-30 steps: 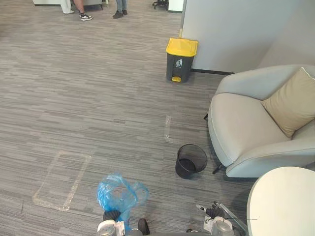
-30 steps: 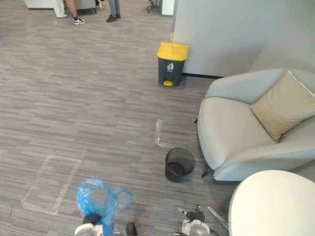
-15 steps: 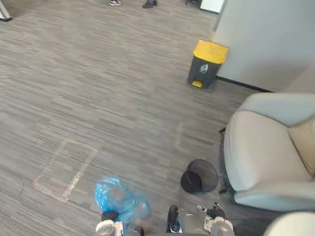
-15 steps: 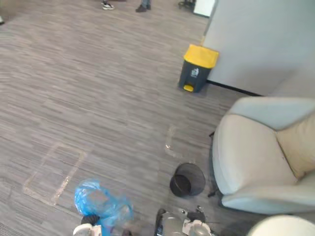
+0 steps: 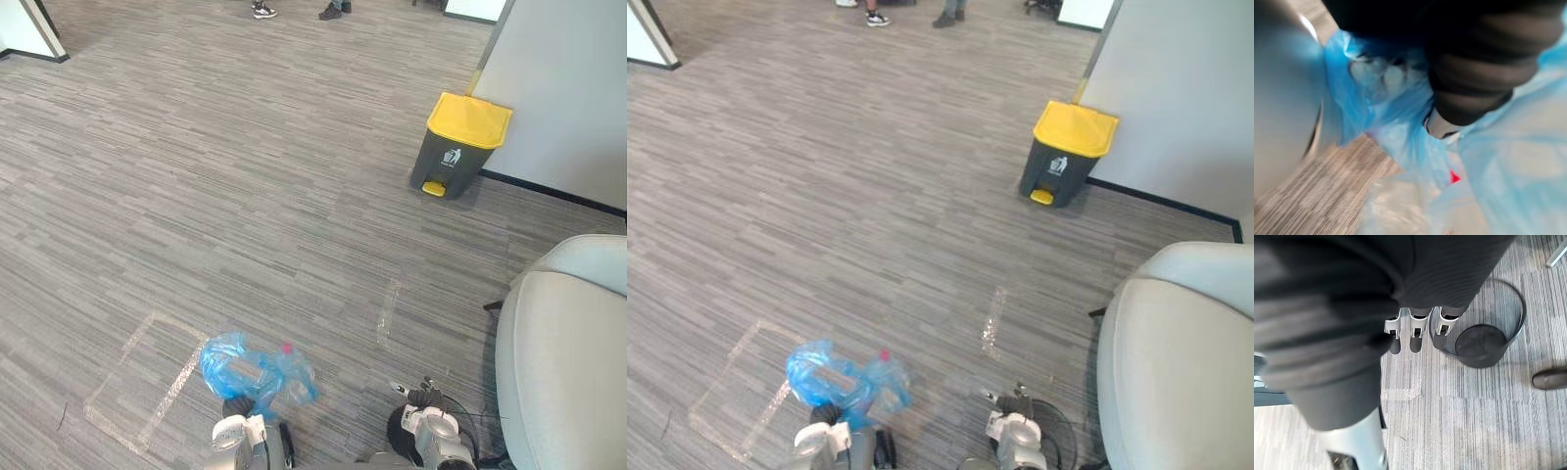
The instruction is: Gather rubbish on tea table into small bin, then transfer packed bag to large trash can.
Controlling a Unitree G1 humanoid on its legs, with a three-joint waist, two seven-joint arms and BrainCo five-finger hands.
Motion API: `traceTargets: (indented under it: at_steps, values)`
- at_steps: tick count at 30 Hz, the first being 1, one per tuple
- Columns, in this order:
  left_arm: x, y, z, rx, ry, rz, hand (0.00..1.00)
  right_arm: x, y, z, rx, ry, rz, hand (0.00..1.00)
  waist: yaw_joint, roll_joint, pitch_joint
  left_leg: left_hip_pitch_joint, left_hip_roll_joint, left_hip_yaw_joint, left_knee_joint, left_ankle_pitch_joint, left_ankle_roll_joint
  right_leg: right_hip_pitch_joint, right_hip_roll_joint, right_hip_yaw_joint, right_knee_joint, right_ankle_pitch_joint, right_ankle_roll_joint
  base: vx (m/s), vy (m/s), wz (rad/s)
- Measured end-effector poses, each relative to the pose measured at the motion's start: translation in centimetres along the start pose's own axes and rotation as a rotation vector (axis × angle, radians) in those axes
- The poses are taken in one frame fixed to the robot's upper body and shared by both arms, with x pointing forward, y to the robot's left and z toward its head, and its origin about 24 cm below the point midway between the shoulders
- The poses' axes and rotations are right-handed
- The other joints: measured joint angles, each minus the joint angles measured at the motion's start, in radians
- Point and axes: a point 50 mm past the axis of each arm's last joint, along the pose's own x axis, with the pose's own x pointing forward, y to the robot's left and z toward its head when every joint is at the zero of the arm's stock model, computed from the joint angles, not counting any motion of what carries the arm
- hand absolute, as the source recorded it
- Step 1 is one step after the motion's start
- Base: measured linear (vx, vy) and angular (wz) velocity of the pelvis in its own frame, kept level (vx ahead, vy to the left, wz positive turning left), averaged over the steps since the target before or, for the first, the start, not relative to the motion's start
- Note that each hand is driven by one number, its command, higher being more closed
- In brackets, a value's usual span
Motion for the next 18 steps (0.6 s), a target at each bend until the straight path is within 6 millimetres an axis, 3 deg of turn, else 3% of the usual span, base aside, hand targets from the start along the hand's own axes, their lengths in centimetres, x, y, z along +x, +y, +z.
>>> traceTargets:
  at_steps: [2,3,4,7,9,11,13,14,15,18]
  values:
    - [0.0,-0.1,0.0,0.004,0.004,-0.003,1.00,0.0,-0.1,0.0,0.007,-0.001,-0.005,0.00,0.004,-0.006,0.006,0.028,-0.002,0.046,0.017,-0.054,0.018,-0.053,-0.028,0.035,0.132,0.013,0.018,0.31,0.227,-0.64]
    - [-0.2,0.0,-0.6,0.007,0.023,-0.002,1.00,0.0,-0.1,-0.1,0.004,-0.001,-0.001,0.00,0.005,-0.002,0.016,0.087,-0.003,0.080,0.015,-0.091,0.025,-0.129,-0.053,0.062,0.317,0.056,0.044,0.27,0.221,-0.69]
    - [-0.3,0.0,-0.9,0.023,0.029,-0.008,1.00,-0.1,-0.3,-0.3,-0.002,0.003,-0.006,0.00,-0.001,0.006,0.021,0.139,-0.002,0.101,0.008,-0.114,0.027,-0.211,-0.059,0.092,0.513,0.085,0.046,0.27,0.203,-0.57]
    - [-0.1,-0.3,-0.5,0.038,0.016,-0.021,1.00,-0.3,-0.4,-0.7,-0.022,0.009,0.000,0.00,-0.010,0.011,0.024,0.255,-0.009,0.140,-0.081,-0.131,0.017,-0.375,-0.056,0.029,0.689,0.059,0.022,0.27,0.110,-0.36]
    - [-0.1,-0.3,-0.4,0.042,0.018,-0.020,1.00,-0.3,-0.1,-0.4,-0.018,-0.004,0.004,0.00,-0.021,0.012,0.023,0.302,-0.009,0.158,-0.125,-0.141,0.000,-0.435,-0.049,-0.049,0.620,0.039,0.008,0.34,0.011,-0.34]
    - [0.0,-0.4,-0.7,0.045,0.034,-0.021,1.00,-0.2,-0.5,-0.2,-0.011,-0.009,-0.007,0.00,-0.033,0.013,0.024,0.358,-0.009,0.177,-0.163,-0.148,-0.012,-0.448,-0.035,-0.148,0.419,0.037,-0.006,0.35,-0.050,-0.23]
    - [0.1,-0.4,-0.6,0.048,0.033,-0.022,1.00,-0.1,-0.5,-0.2,-0.010,-0.008,-0.010,0.00,-0.036,0.013,0.023,0.387,-0.010,0.188,-0.192,-0.159,-0.031,-0.456,-0.004,-0.191,0.202,0.088,-0.022,0.30,-0.072,-0.08]
    - [0.2,-0.3,-0.5,0.056,0.035,-0.021,1.00,-0.1,-0.6,-0.4,-0.005,0.004,-0.015,0.00,-0.040,0.004,0.019,0.409,-0.029,0.178,-0.215,-0.165,-0.048,-0.451,0.014,-0.197,0.039,0.189,-0.045,0.46,-0.118,0.13]
    - [0.3,-0.5,-0.7,0.061,0.055,-0.023,1.00,0.0,-1.1,-0.4,0.004,0.007,-0.031,0.00,-0.046,0.026,0.025,0.446,-0.018,0.149,-0.242,-0.164,-0.069,-0.429,0.034,-0.197,0.041,0.241,-0.136,0.56,-0.143,0.11]
    - [0.1,-0.9,-1.4,0.056,0.075,-0.034,1.00,0.3,-1.4,0.1,0.010,-0.004,-0.042,0.00,-0.046,0.065,0.022,0.466,0.016,0.075,-0.211,-0.142,-0.098,-0.416,0.058,-0.206,0.095,0.149,-0.164,0.47,-0.189,-0.08]
